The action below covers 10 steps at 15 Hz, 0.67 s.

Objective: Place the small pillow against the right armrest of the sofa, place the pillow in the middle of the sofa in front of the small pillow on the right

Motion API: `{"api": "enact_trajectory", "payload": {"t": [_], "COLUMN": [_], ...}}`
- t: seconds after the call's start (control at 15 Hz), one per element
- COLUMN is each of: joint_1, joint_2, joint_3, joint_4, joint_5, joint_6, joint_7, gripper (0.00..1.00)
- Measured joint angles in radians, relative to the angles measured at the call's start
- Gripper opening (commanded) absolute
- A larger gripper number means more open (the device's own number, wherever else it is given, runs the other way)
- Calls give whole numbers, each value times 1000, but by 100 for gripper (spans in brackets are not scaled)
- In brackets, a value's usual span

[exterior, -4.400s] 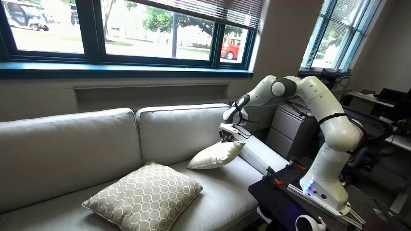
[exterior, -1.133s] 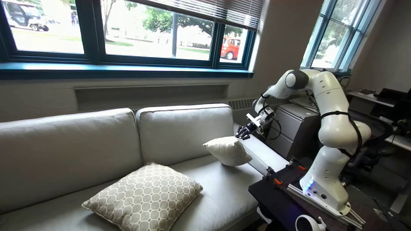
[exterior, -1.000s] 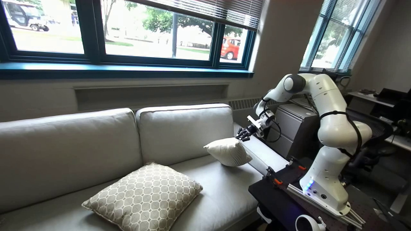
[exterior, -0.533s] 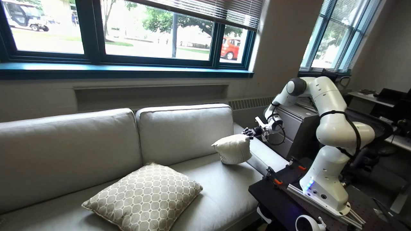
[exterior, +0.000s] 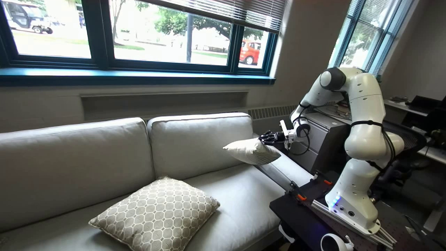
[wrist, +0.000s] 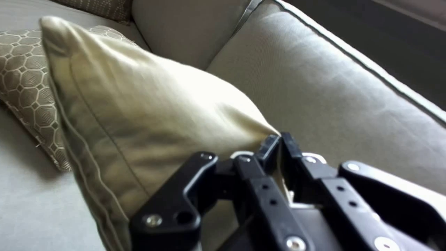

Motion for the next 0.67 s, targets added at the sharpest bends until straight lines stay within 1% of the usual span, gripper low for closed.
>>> {"api": "enact_trajectory", "payload": {"t": [0.2,0.33,0.53,0.67], "joint_1": [54,70,68,56], "joint_2": [-126,-172,-170,-135], "joint_3": [0,0,-8,-26], "joint_4": [-162,-249,-323,-333], "joint_5": [80,108,123,123], "joint_6": [47,49,30,1], "joint_7": [-39,-39,-36,-26], "gripper": [2,2,2,2]}}
